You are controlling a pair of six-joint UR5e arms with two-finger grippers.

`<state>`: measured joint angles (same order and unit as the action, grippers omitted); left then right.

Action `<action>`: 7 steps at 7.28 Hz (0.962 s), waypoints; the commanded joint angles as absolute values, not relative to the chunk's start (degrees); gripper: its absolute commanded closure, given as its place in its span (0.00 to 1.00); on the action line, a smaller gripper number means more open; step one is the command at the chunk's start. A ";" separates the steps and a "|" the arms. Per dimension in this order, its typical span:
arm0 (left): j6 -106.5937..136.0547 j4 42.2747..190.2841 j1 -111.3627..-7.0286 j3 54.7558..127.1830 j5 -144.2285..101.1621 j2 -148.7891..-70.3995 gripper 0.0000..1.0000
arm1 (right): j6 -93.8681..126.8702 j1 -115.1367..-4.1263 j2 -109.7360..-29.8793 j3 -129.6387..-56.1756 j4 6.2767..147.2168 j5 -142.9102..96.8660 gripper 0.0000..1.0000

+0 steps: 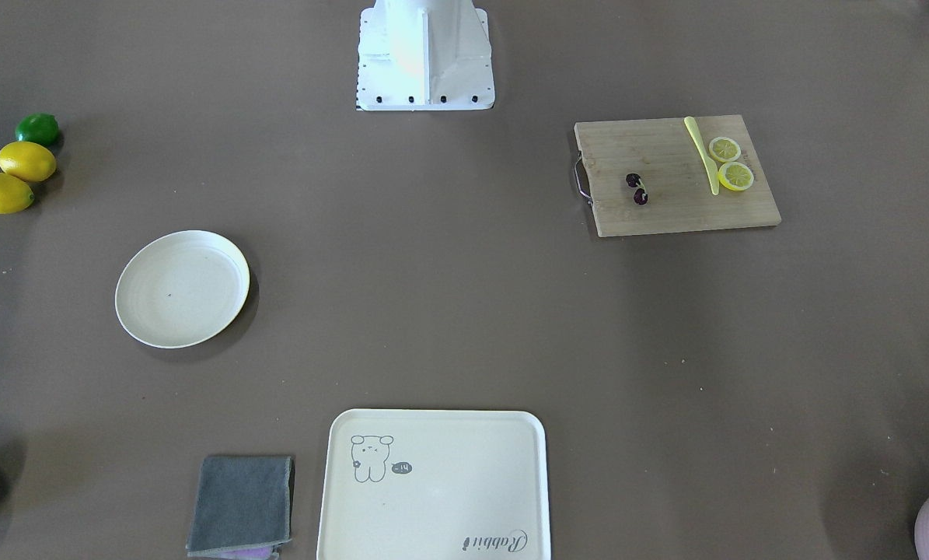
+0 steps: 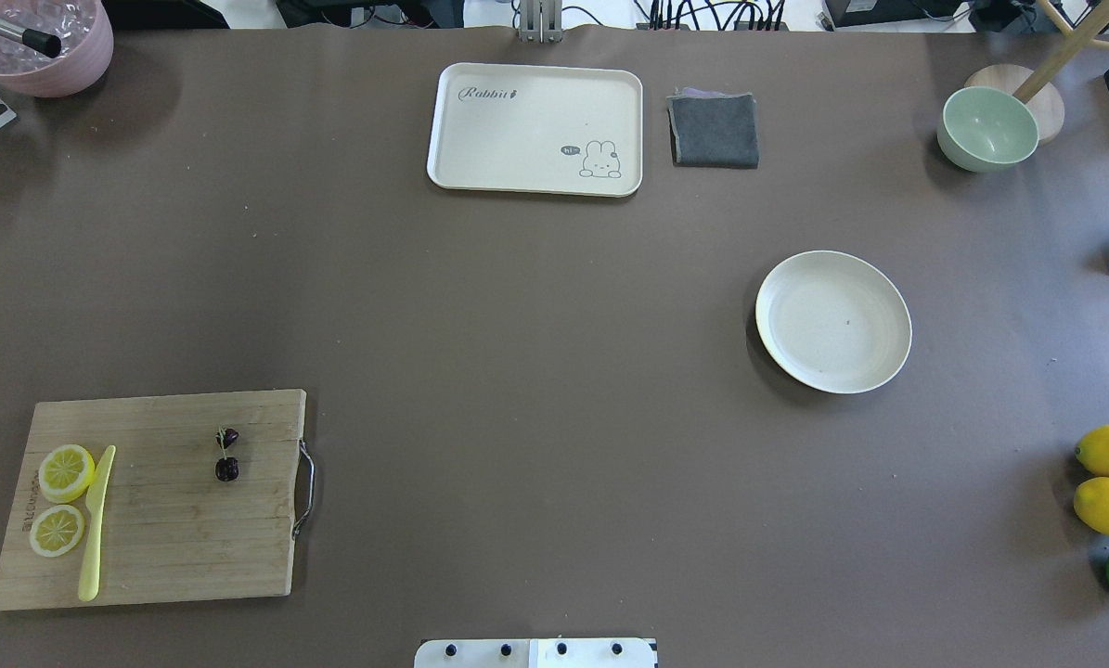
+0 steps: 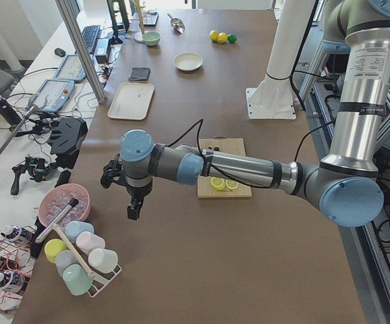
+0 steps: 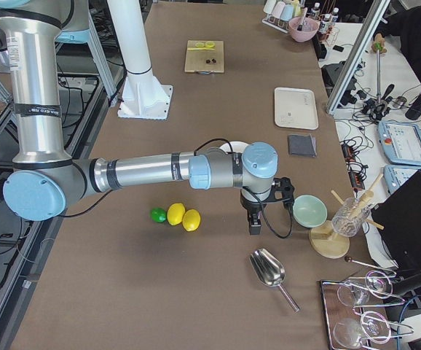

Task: Place red cherry on plate

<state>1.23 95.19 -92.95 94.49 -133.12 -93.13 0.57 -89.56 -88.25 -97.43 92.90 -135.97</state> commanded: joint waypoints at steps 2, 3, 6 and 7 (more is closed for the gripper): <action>1.67 95.19 -93.16 94.48 -132.89 -93.52 0.02 | 1.92 -89.65 -88.50 -97.56 92.90 -137.11 0.00; 1.58 95.19 -93.08 94.05 -132.80 -93.52 0.02 | 1.93 -89.65 -88.51 -97.73 92.90 -137.11 0.00; 1.67 95.27 -93.08 94.48 -132.98 -93.69 0.02 | 3.60 -89.65 -87.72 -98.08 92.81 -137.02 0.00; 1.76 95.19 -93.08 95.27 -133.07 -93.78 0.02 | 3.60 -89.56 -87.28 -97.91 92.81 -136.93 0.00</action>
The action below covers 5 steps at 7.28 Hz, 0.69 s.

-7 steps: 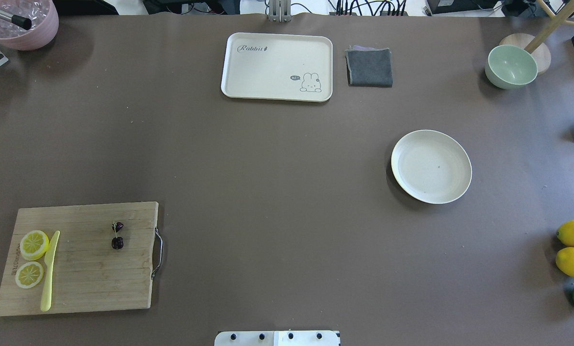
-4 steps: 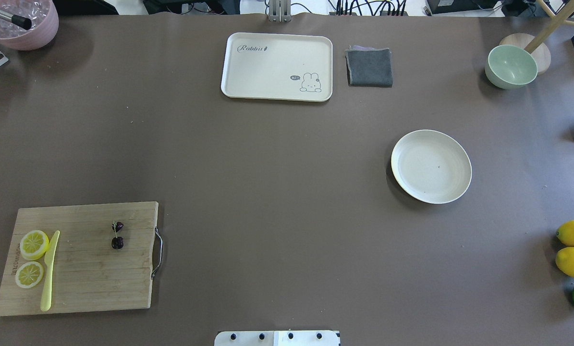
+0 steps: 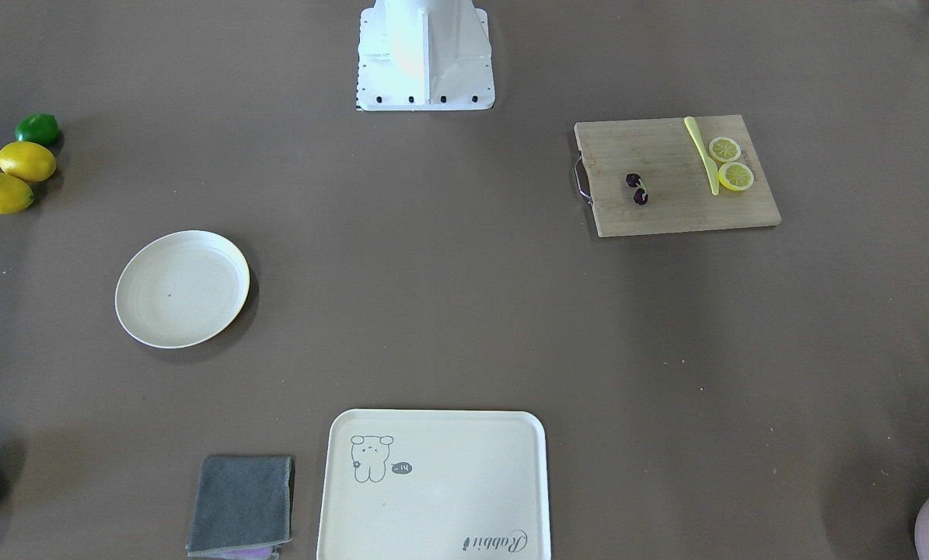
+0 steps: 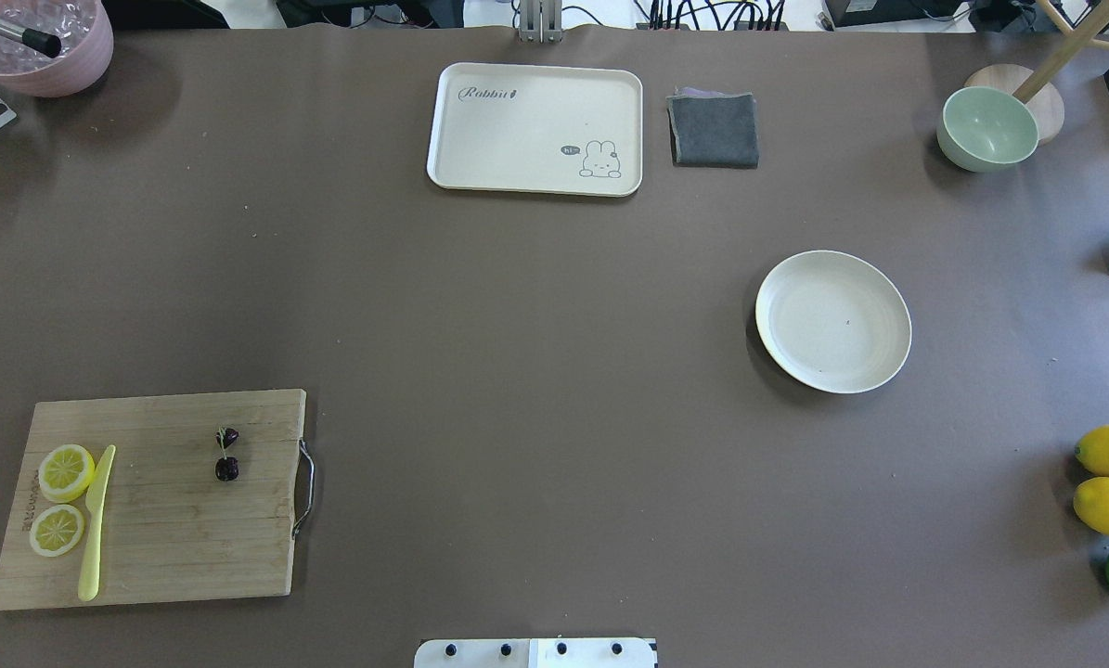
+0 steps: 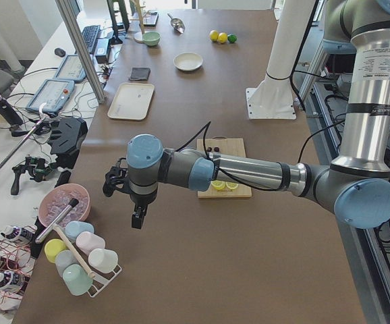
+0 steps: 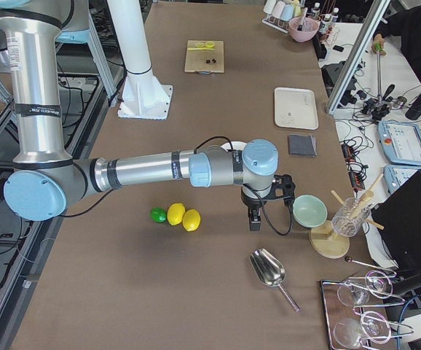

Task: Place red cherry on plate

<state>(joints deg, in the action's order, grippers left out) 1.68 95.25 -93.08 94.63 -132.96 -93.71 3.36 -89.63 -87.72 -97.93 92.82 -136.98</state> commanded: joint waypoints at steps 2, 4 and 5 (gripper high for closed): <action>1.67 95.27 -93.25 96.41 -133.15 -92.99 0.02 | 4.04 -89.56 -87.19 -98.17 92.81 -137.02 0.00; 1.67 95.10 -93.25 96.51 -133.07 -92.90 0.02 | 4.04 -89.56 -87.36 -98.43 92.81 -136.93 0.00; 1.58 95.10 -93.25 96.42 -133.07 -92.90 0.02 | 4.04 -89.56 -87.36 -98.44 92.81 -136.93 0.00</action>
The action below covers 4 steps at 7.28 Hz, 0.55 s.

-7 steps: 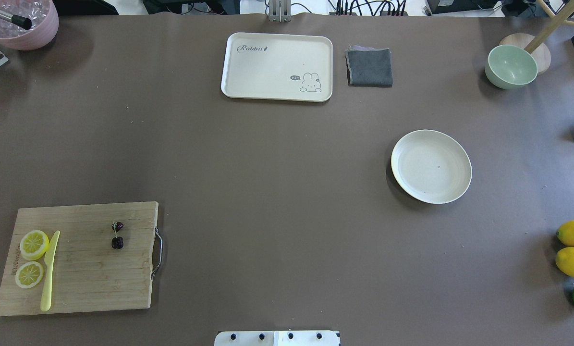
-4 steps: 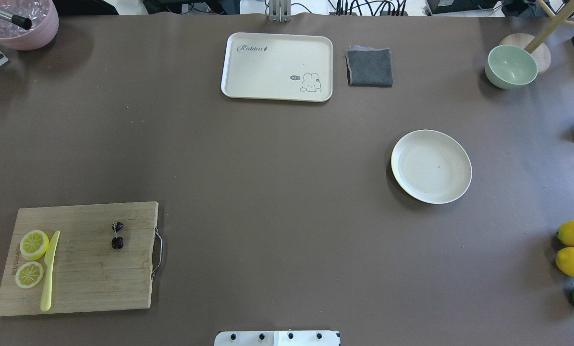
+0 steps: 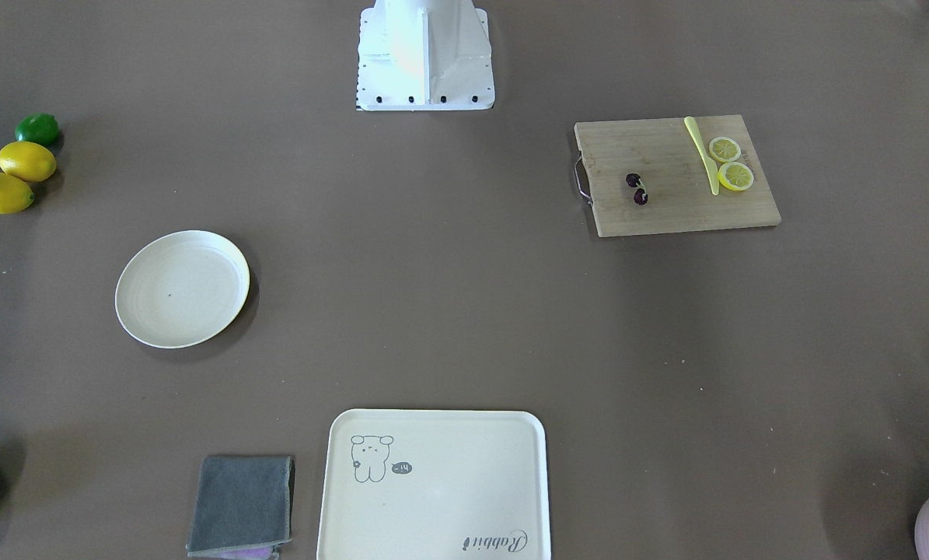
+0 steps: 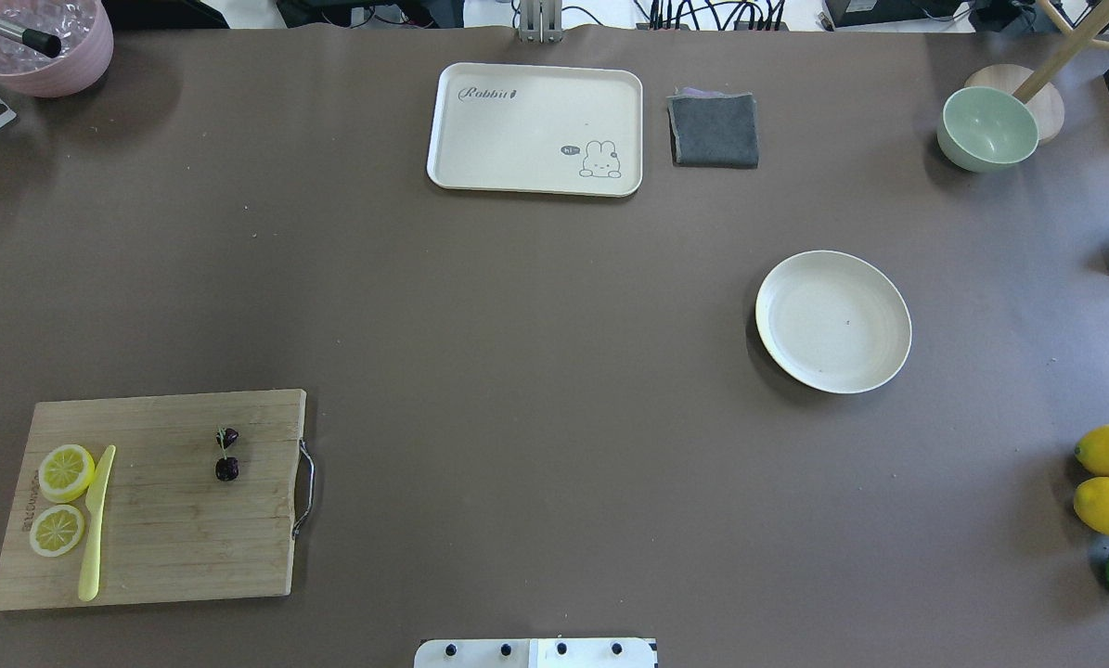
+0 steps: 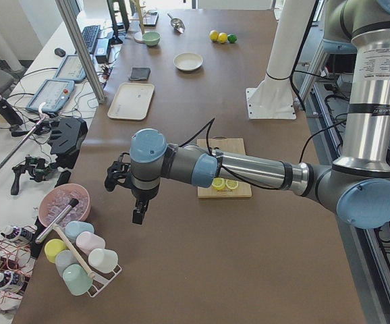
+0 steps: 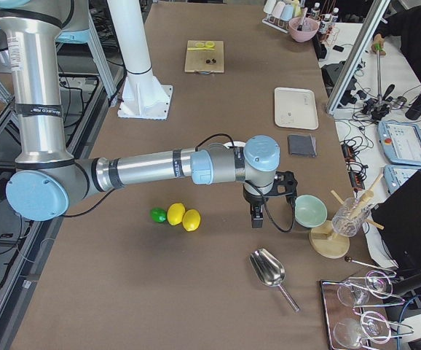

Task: Place red cherry on plate

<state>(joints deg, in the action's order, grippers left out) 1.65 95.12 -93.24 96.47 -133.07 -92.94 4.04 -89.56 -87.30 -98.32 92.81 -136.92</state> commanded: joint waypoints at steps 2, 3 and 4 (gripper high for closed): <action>1.41 95.01 -93.16 96.59 -133.07 -92.90 0.02 | 3.96 -89.56 -87.45 -98.44 92.73 -137.02 0.00; 1.32 95.18 -93.25 96.68 -133.07 -92.90 0.02 | 3.87 -89.56 -87.71 -98.61 92.72 -137.11 0.00; 1.14 95.19 -93.16 96.42 -132.98 -92.90 0.02 | 3.87 -89.56 -87.80 -98.87 92.72 -137.11 0.00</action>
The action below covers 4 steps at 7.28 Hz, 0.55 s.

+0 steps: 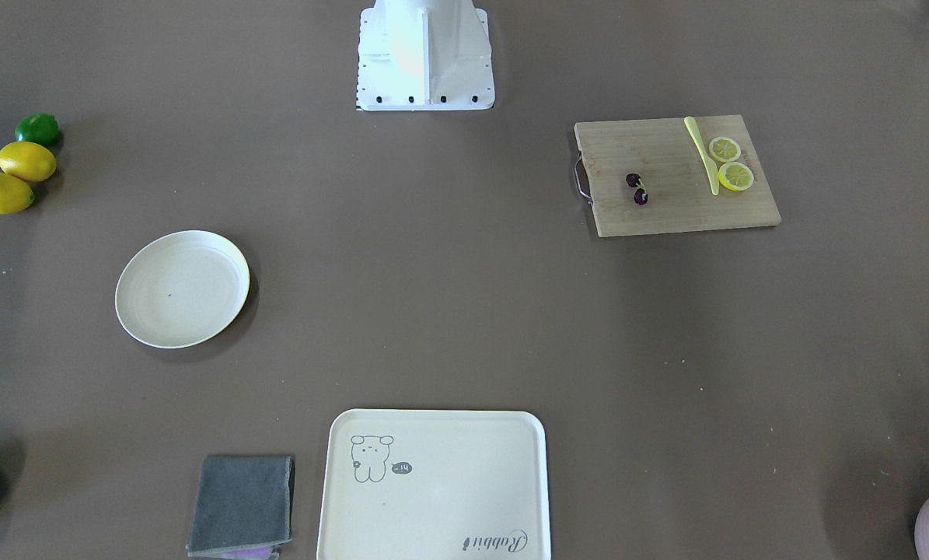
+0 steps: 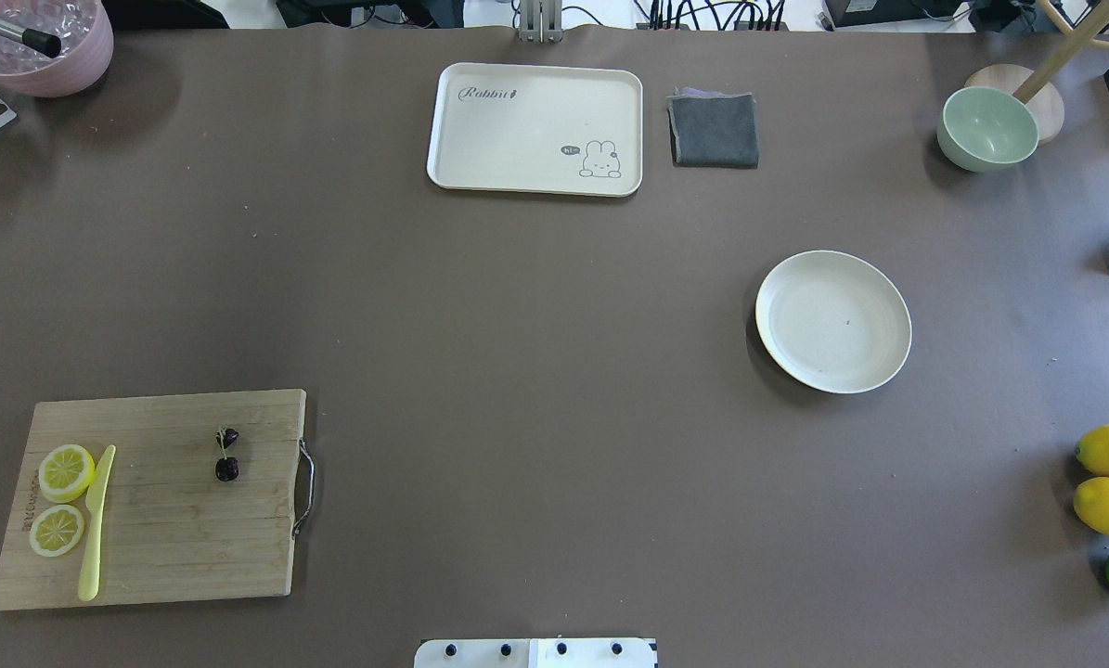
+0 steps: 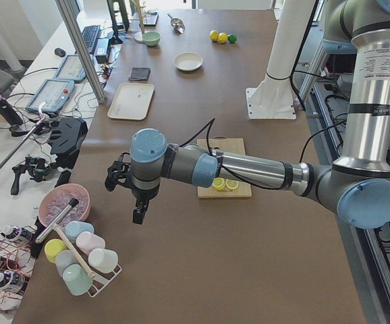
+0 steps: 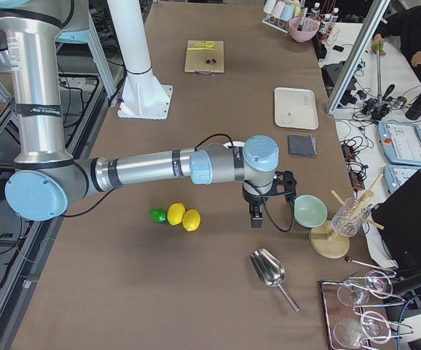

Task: Place red cherry on plate

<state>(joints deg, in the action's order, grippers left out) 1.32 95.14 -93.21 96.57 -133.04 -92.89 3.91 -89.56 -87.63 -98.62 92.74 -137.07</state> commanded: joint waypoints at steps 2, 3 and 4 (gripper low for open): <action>1.49 95.27 -93.16 95.98 -133.07 -91.50 0.02 | 3.96 -89.56 -87.28 -98.88 92.72 -137.20 0.00; 1.41 95.27 -93.16 96.32 -133.15 -91.41 0.02 | 3.96 -89.56 -87.19 -98.96 92.72 -137.20 0.00; 1.49 95.27 -93.16 96.42 -133.15 -91.32 0.02 | 3.96 -89.56 -87.19 -98.88 92.72 -137.20 0.00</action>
<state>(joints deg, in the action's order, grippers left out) 1.45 95.27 -93.17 96.26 -133.12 -91.49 3.95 -89.56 -87.26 -98.91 92.73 -137.19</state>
